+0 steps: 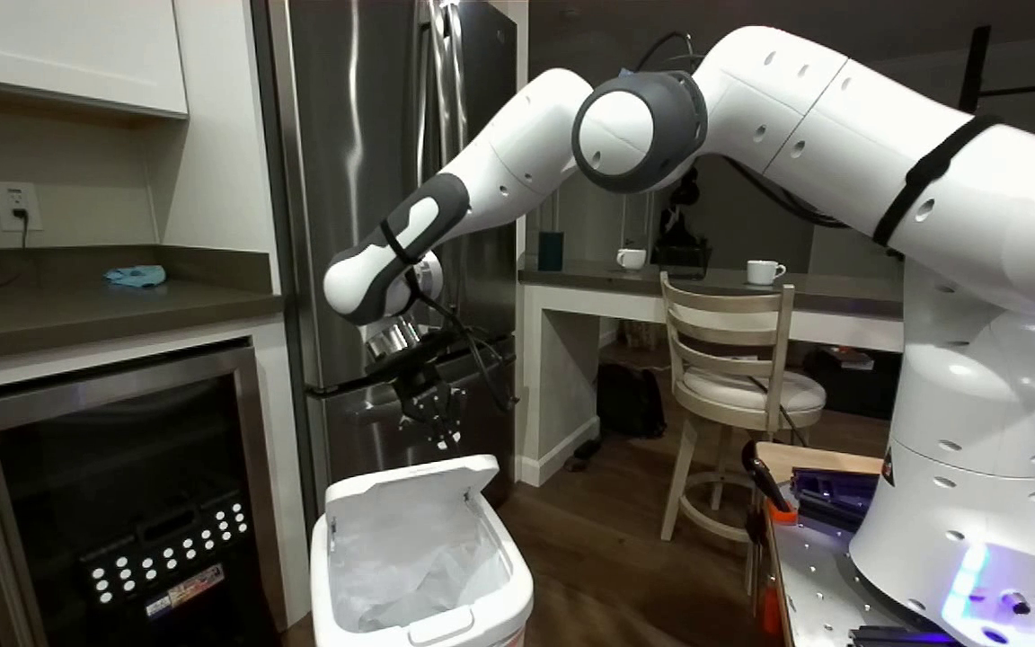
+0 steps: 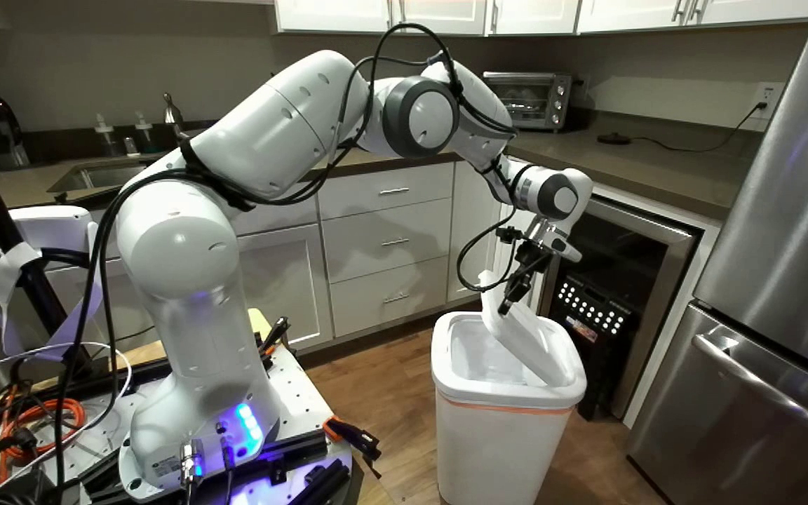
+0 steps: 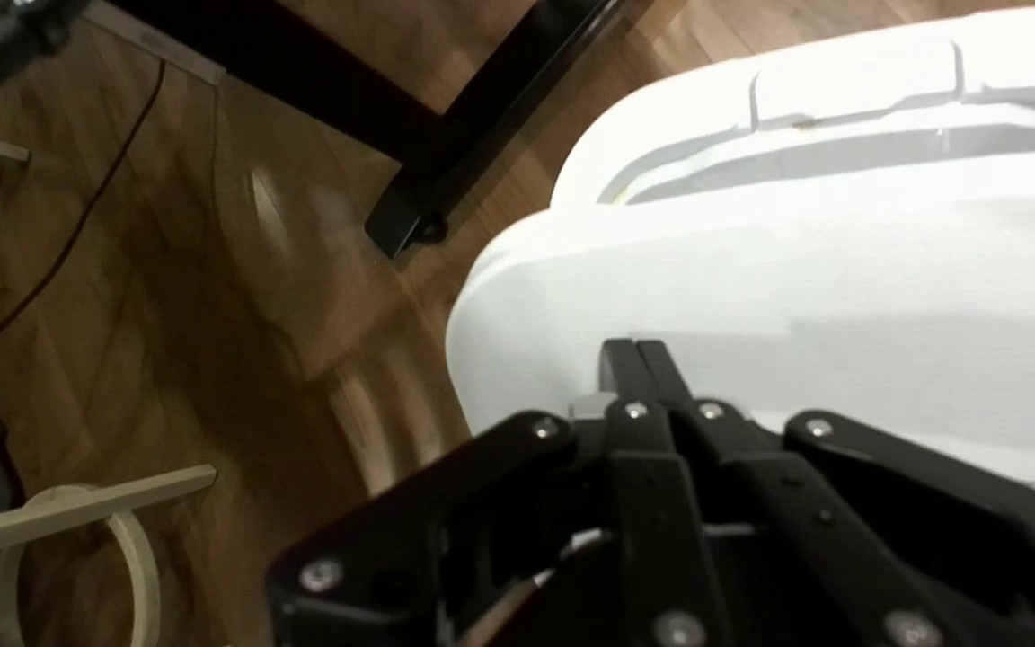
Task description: Close the trash can lid.
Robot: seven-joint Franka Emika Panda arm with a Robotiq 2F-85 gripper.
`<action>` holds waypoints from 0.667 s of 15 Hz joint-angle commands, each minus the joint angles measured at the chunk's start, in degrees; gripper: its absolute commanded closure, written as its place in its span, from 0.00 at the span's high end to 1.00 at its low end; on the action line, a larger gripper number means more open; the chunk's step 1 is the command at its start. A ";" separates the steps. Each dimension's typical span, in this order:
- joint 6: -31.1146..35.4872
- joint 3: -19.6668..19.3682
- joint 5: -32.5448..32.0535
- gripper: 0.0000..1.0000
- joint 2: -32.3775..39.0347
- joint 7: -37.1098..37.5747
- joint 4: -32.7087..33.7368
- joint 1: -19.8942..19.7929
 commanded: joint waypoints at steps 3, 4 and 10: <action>1.43 2.21 8.26 0.02 1.26 -2.05 -5.45 -2.30; 2.82 2.20 9.17 0.02 1.77 -2.39 -6.77 -2.38; 17.32 1.90 12.14 0.02 5.18 -6.24 -14.86 -1.99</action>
